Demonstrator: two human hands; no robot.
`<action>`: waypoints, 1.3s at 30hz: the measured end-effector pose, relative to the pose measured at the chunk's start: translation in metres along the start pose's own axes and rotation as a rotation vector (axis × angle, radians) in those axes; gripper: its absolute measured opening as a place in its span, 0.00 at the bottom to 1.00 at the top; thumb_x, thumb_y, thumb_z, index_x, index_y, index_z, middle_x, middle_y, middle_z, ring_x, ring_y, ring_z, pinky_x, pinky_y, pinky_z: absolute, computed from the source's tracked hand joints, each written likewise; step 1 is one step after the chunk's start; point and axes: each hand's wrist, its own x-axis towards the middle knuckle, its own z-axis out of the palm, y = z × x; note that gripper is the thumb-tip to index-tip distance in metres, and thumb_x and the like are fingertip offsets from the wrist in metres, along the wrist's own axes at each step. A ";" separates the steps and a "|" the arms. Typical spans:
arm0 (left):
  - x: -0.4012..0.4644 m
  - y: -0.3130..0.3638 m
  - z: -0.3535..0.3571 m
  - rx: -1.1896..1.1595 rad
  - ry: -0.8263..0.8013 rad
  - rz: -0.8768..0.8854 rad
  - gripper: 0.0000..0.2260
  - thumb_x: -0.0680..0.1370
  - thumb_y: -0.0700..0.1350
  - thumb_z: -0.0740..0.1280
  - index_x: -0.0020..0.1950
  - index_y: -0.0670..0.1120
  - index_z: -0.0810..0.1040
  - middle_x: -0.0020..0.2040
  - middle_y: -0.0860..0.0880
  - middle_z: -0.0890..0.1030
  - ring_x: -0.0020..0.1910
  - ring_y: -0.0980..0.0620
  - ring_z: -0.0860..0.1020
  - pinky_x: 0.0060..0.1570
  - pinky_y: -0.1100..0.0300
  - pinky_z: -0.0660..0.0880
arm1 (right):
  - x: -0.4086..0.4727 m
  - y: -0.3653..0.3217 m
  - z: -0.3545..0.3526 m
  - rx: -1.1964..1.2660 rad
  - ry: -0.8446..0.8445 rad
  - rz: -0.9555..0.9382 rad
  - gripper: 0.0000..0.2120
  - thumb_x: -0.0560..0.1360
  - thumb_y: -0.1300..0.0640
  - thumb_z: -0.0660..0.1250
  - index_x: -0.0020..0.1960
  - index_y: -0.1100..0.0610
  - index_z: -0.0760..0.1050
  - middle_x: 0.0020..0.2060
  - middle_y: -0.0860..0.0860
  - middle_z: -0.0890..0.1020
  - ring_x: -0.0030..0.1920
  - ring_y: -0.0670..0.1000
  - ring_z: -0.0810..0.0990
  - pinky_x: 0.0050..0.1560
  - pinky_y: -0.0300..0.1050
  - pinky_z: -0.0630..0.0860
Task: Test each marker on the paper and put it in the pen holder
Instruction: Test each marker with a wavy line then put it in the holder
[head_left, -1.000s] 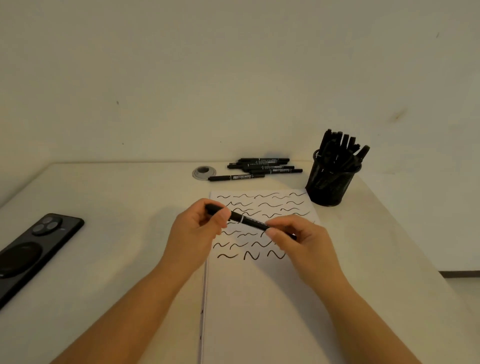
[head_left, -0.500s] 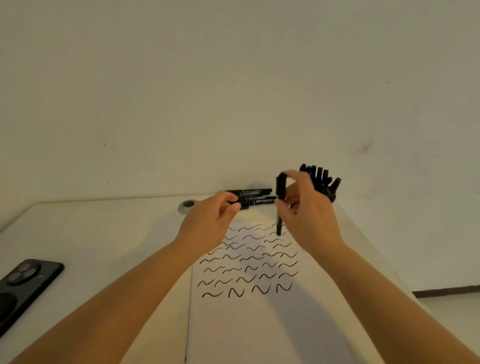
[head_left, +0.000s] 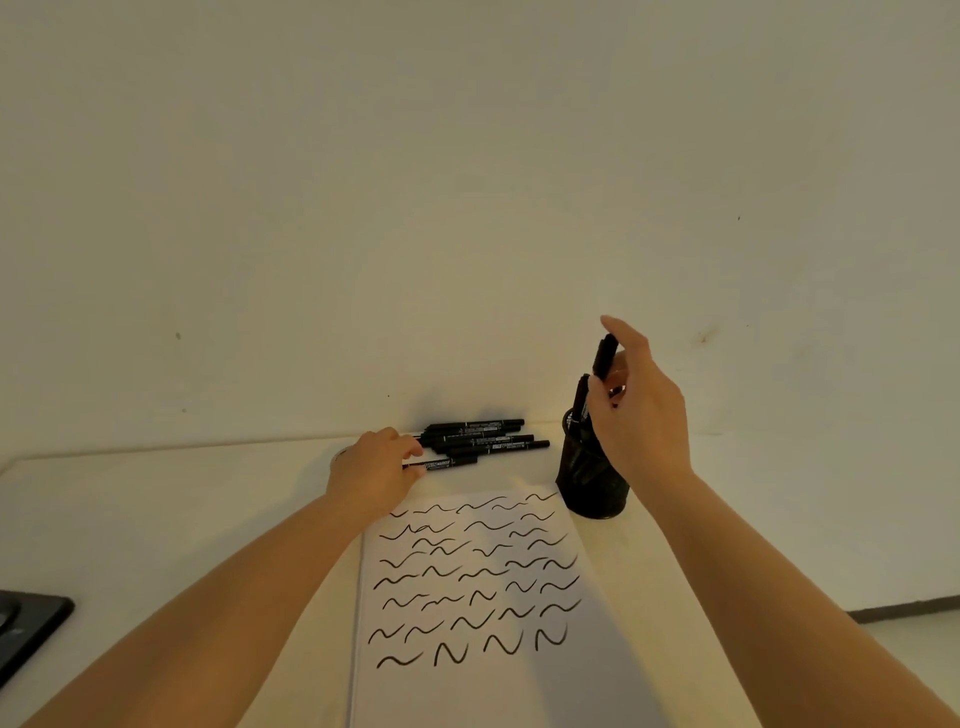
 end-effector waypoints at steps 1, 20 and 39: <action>0.001 0.000 0.002 0.013 -0.012 0.001 0.12 0.77 0.52 0.62 0.59 0.52 0.75 0.56 0.50 0.75 0.56 0.50 0.72 0.53 0.53 0.72 | -0.001 0.002 0.002 -0.025 -0.014 -0.005 0.27 0.75 0.61 0.63 0.67 0.40 0.59 0.43 0.45 0.76 0.37 0.45 0.76 0.38 0.39 0.70; 0.003 -0.001 0.011 0.137 0.051 0.073 0.10 0.79 0.48 0.59 0.56 0.47 0.75 0.54 0.48 0.76 0.53 0.48 0.72 0.44 0.55 0.69 | -0.011 0.012 0.019 -0.567 -0.180 -0.018 0.12 0.73 0.57 0.63 0.57 0.56 0.71 0.37 0.52 0.77 0.36 0.53 0.69 0.34 0.44 0.64; -0.144 0.101 -0.034 -0.720 -0.117 0.196 0.06 0.77 0.47 0.62 0.48 0.59 0.76 0.40 0.59 0.82 0.41 0.66 0.79 0.41 0.74 0.72 | -0.139 -0.043 -0.001 0.454 -0.230 0.345 0.12 0.76 0.54 0.61 0.36 0.47 0.77 0.26 0.41 0.78 0.27 0.40 0.73 0.29 0.30 0.68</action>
